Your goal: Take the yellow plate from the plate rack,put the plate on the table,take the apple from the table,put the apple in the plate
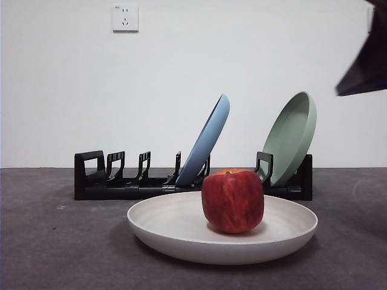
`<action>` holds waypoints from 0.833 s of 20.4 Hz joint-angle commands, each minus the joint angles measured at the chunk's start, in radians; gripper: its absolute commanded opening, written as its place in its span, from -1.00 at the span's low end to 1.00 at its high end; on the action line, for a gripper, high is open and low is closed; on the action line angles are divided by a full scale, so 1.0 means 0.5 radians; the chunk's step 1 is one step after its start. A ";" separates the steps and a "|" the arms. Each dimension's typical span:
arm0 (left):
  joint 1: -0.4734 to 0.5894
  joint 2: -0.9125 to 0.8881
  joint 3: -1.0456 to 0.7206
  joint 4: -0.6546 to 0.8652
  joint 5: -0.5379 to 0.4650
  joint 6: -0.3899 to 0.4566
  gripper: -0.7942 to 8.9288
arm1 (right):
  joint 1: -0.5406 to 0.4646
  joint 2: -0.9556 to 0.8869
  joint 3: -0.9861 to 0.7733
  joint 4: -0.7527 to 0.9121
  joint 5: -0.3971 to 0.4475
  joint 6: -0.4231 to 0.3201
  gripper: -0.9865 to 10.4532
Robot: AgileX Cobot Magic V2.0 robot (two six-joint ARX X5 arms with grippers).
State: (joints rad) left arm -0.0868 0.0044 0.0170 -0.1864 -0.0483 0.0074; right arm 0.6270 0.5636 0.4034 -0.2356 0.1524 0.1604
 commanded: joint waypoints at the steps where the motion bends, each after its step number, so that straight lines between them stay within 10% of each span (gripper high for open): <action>1: 0.008 -0.005 -0.026 0.004 0.003 0.013 -0.84 | -0.082 -0.185 -0.009 -0.107 0.066 -0.169 -0.82; 10: 0.008 -0.005 -0.026 0.005 0.003 0.013 -0.84 | -1.008 -0.859 -0.349 -0.014 -0.396 -0.452 -0.82; 17: 0.008 -0.005 -0.026 0.005 0.003 0.013 -0.84 | -1.070 -1.057 -0.690 0.187 -0.410 -0.423 -0.83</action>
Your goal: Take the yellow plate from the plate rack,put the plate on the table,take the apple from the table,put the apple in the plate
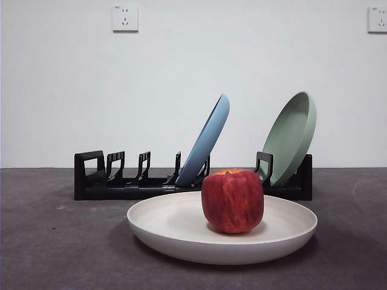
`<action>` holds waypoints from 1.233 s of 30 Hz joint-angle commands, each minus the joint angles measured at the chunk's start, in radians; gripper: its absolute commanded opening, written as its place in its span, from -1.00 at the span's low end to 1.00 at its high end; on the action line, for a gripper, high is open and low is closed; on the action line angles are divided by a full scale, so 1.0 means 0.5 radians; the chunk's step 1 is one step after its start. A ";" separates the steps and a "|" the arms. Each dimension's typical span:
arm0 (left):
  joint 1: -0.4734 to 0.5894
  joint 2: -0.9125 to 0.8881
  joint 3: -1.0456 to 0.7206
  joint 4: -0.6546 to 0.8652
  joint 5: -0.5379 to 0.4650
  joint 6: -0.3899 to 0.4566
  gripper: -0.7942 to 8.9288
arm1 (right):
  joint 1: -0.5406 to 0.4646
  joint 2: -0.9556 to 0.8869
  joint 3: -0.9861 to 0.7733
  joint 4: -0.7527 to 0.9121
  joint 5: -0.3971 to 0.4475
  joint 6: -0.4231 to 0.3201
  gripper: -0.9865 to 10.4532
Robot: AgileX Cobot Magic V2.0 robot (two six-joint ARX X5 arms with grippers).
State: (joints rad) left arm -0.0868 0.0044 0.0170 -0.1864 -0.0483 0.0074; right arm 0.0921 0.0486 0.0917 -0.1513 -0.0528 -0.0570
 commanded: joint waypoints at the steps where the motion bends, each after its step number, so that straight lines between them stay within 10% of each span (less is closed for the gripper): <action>1: 0.008 -0.005 -0.026 0.005 0.003 0.013 -0.84 | -0.001 -0.034 -0.091 0.018 0.005 0.024 -0.82; 37: 0.008 -0.005 -0.026 0.007 0.003 0.013 -0.84 | 0.001 -0.084 -0.170 -0.060 0.013 0.129 -0.82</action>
